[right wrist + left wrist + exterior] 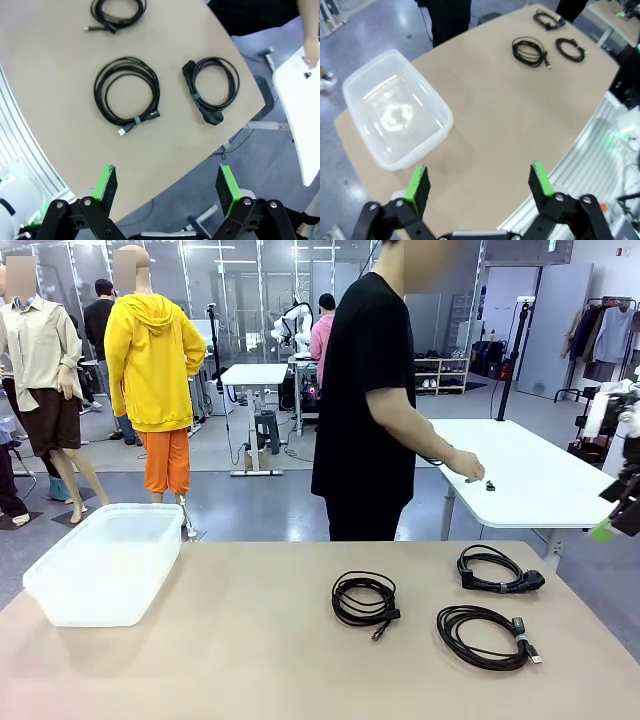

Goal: Organize and store the cables.
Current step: Place the Power Cable into the Organizing box.

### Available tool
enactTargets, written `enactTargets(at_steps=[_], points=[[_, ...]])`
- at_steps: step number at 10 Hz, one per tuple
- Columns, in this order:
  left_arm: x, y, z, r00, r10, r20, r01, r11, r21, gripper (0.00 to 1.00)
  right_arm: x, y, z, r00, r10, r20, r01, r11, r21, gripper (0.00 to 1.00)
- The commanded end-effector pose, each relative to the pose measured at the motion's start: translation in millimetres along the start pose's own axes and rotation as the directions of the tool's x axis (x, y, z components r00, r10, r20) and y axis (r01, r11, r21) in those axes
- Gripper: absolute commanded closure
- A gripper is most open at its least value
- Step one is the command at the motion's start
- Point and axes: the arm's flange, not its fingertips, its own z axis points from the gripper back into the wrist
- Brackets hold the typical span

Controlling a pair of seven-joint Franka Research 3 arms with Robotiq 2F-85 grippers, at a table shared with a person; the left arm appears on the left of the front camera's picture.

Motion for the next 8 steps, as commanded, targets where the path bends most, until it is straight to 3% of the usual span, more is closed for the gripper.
enactTargets(at_steps=[1,5,8], points=[[0,0,0,1.000,-0.001,0.000,0.001,1.000,0.000,0.00,14,-21,-31,0.993,0.081,-0.084,-0.081,0.997,0.004,0.00],[0,0,0,1.000,-0.001,0.000,0.001,1.000,0.000,0.00,27,-47,-111,0.976,0.185,-0.117,-0.183,0.983,0.020,0.00],[0,0,0,1.000,-0.001,0.000,0.001,1.000,0.000,0.00,28,-41,-119,0.976,0.184,-0.114,-0.179,0.983,0.050,0.00]])
